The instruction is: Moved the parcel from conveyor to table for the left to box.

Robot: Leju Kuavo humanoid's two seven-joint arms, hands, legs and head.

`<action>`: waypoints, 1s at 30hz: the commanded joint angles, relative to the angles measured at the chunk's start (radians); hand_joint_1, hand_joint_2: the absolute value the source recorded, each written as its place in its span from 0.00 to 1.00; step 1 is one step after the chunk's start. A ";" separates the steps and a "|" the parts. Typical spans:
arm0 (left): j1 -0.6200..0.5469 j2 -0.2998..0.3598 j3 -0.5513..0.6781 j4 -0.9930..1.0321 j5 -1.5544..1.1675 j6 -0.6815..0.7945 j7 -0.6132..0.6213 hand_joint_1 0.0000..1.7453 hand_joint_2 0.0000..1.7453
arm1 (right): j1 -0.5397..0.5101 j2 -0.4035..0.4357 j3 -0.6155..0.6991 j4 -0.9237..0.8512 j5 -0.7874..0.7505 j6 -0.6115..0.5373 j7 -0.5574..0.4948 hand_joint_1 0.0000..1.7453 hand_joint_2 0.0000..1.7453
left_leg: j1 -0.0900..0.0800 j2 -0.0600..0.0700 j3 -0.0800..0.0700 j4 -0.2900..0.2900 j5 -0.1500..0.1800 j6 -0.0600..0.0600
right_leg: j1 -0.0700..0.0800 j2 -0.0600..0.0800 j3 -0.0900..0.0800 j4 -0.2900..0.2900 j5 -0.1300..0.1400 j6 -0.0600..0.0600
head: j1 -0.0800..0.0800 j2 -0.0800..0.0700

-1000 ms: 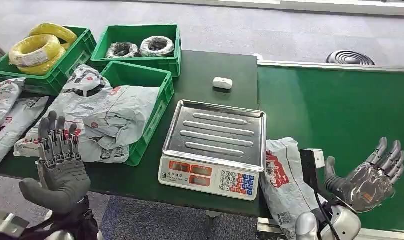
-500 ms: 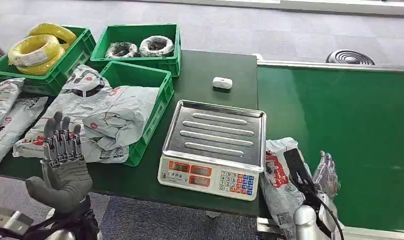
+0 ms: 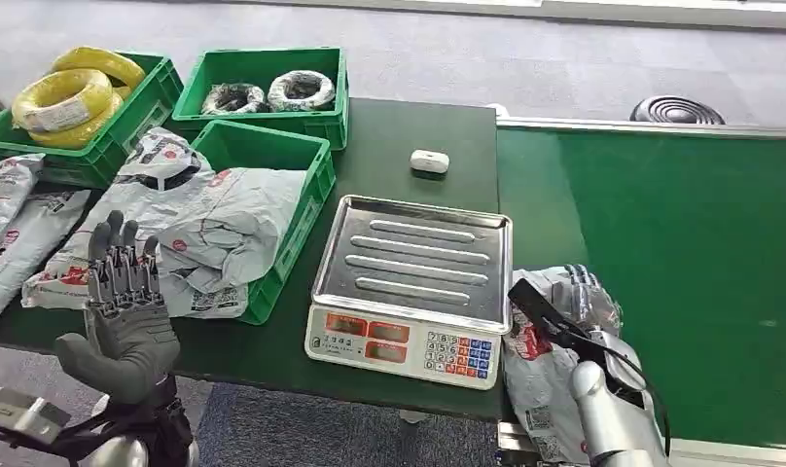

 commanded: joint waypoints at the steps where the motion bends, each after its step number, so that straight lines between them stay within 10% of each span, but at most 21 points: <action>1: 0.024 0.030 0.025 -0.003 -0.002 0.021 0.002 0.00 0.00 | -0.138 -0.049 0.128 0.261 -0.049 0.056 -0.074 0.00 1.00 | 0.000 0.003 0.002 -0.002 0.001 0.000 | 0.000 0.005 0.000 -0.001 0.002 -0.001 | 0.000 0.000; 13: 0.084 0.025 0.037 -0.053 -0.009 0.045 0.002 0.00 0.00 | -0.154 -0.055 0.197 0.284 -0.116 0.096 -0.132 0.03 1.00 | 0.002 0.011 0.004 -0.001 -0.001 0.000 | 0.002 0.012 0.001 -0.001 0.003 -0.004 | 0.000 0.000; 15: 0.088 0.022 0.039 -0.059 -0.010 0.050 0.002 0.00 0.00 | -0.163 -0.051 0.209 0.283 -0.127 0.089 -0.129 0.79 1.00 | 0.002 0.011 0.004 -0.002 0.000 -0.001 | 0.002 0.013 0.001 -0.001 0.003 -0.004 | 0.000 0.000; 30: 0.128 -0.004 0.057 -0.106 -0.021 0.056 0.002 0.00 0.00 | -0.171 -0.041 0.237 0.210 -0.188 -0.024 -0.096 1.00 1.00 | 0.002 0.013 0.004 -0.002 -0.001 -0.001 | 0.003 0.016 0.000 -0.001 0.004 -0.005 | 0.000 0.000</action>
